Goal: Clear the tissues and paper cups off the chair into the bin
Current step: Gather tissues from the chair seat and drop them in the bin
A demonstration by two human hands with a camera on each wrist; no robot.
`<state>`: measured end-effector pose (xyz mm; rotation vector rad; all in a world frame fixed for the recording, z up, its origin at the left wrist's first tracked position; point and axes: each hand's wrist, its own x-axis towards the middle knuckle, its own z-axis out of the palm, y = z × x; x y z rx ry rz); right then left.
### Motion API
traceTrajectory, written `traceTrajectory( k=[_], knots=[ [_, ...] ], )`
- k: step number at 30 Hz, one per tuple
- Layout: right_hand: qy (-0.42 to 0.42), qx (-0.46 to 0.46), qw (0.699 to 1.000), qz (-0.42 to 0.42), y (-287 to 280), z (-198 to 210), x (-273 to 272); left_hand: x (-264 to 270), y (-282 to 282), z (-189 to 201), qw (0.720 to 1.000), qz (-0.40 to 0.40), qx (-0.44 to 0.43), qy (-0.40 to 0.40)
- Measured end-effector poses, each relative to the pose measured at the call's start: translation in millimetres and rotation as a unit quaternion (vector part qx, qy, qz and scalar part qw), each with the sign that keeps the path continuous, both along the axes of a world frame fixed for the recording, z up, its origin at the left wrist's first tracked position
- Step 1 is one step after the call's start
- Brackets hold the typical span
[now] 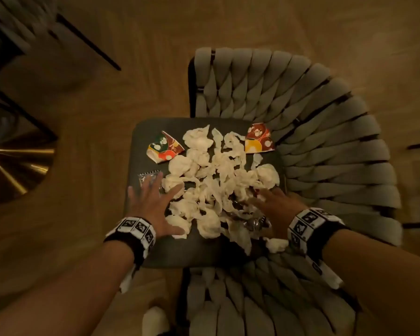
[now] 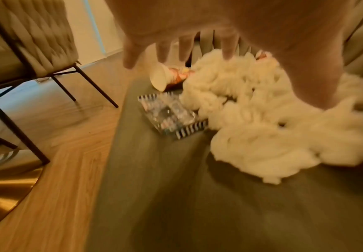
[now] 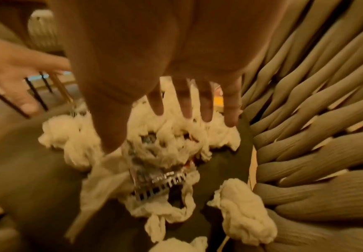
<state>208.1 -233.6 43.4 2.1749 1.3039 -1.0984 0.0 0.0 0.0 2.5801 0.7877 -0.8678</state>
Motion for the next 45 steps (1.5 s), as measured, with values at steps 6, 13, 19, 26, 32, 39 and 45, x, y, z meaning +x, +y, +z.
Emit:
traceTrajectory(
  k=[6, 13, 19, 26, 32, 39, 45],
  knots=[
    [-0.005, -0.029, 0.999, 0.043, 9.0, -65.2, -8.0, 14.8, -29.9, -52.3, 0.998, -0.020, -0.058, -0.034],
    [0.010, 0.007, 1.000, 0.026, 19.9, -93.6, -4.5, 22.8, -54.8, -78.1, 0.995, -0.094, -0.027, -0.030],
    [0.051, 0.064, 0.997, 0.011, 31.9, -104.6, 2.7, 30.1, -51.9, -78.1, 0.990, -0.127, -0.042, -0.052],
    [0.088, 0.121, 0.984, -0.095, 34.8, -90.4, 11.5, 28.4, -36.0, -74.8, 0.979, -0.055, -0.125, -0.152],
    [0.035, 0.124, 0.990, -0.052, 23.9, -85.3, 6.3, 24.0, -36.3, -60.7, 0.990, -0.105, 0.018, -0.092],
    [-0.025, 0.039, 0.999, -0.020, 18.3, -103.8, 1.3, 31.5, -40.5, -75.2, 0.993, -0.100, -0.009, -0.059],
    [0.058, 0.063, 0.995, -0.052, 36.3, -103.5, 12.3, 54.6, -34.9, -78.0, 0.995, -0.057, -0.058, -0.058]
  ],
)
